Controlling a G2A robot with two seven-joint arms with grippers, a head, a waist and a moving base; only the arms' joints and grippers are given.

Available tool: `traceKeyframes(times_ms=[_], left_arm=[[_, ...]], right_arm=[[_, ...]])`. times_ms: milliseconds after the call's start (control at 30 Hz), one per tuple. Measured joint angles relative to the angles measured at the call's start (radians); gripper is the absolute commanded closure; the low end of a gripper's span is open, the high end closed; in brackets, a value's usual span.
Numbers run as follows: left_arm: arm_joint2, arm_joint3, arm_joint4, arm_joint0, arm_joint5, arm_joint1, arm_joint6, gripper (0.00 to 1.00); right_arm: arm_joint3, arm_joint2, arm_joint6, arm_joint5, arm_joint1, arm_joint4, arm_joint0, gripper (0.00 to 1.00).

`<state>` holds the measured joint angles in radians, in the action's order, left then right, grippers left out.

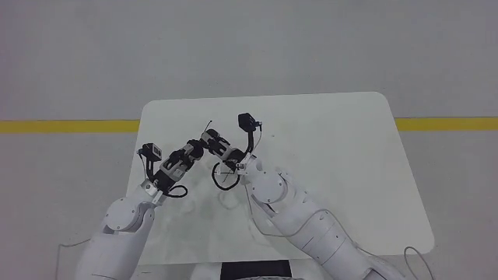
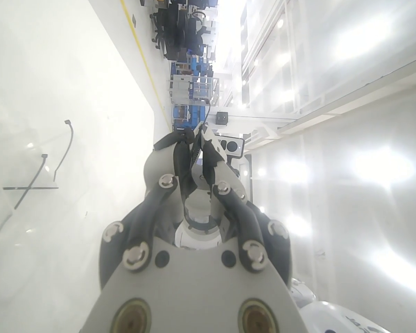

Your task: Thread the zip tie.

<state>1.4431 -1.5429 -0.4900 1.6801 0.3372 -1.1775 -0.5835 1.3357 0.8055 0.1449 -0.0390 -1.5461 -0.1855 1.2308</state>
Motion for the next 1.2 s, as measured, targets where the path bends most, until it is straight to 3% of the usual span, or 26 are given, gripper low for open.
traceKeyframes(times_ms=[100, 433, 467, 500, 667, 767, 867, 1000, 1100, 1133, 1200], left_arm=[[-0.001, 0.002, -0.001, 0.000, 0.000, 0.001, 0.001, 1.00], [-0.003, 0.009, -0.004, -0.002, 0.001, 0.005, 0.001, 1.00], [-0.003, 0.009, -0.005, -0.001, 0.002, 0.005, 0.000, 1.00], [-0.001, 0.008, -0.006, 0.000, 0.002, 0.006, -0.002, 1.00], [0.028, -0.005, -0.025, 0.010, 0.003, 0.012, -0.044, 1.00], [0.051, -0.003, -0.083, 0.018, -0.009, 0.017, -0.115, 1.00], [0.087, -0.002, -0.159, 0.020, -0.051, 0.026, -0.212, 1.00], [0.129, 0.005, -0.207, 0.019, -0.120, 0.040, -0.344, 1.00], [0.150, 0.021, -0.254, 0.002, -0.205, 0.050, -0.453, 1.00], [0.154, 0.024, -0.269, -0.005, -0.227, 0.052, -0.478, 1.00], [0.155, 0.025, -0.271, -0.007, -0.230, 0.052, -0.482, 1.00]], right_arm=[[0.000, 0.002, 0.009, -0.001, 0.000, 0.000, 0.002, 1.00], [-0.004, 0.005, 0.016, -0.001, -0.004, -0.003, 0.002, 0.97], [-0.004, 0.007, 0.015, 0.000, -0.004, -0.003, 0.003, 0.08], [-0.004, 0.010, 0.012, 0.003, -0.004, -0.004, 0.004, 0.00], [0.015, 0.056, 0.020, -0.019, 0.008, -0.003, 0.028, 0.00], [0.033, 0.100, 0.089, -0.062, 0.024, 0.021, 0.051, 0.00], [0.039, 0.165, 0.210, -0.120, 0.042, 0.102, 0.071, 0.00], [0.017, 0.228, 0.397, -0.148, 0.062, 0.201, 0.065, 0.00], [-0.017, 0.235, 0.544, -0.181, 0.066, 0.284, 0.044, 0.00], [-0.018, 0.234, 0.565, -0.182, 0.066, 0.286, 0.044, 0.00], [-0.016, 0.234, 0.545, -0.181, 0.066, 0.281, 0.044, 0.00]])
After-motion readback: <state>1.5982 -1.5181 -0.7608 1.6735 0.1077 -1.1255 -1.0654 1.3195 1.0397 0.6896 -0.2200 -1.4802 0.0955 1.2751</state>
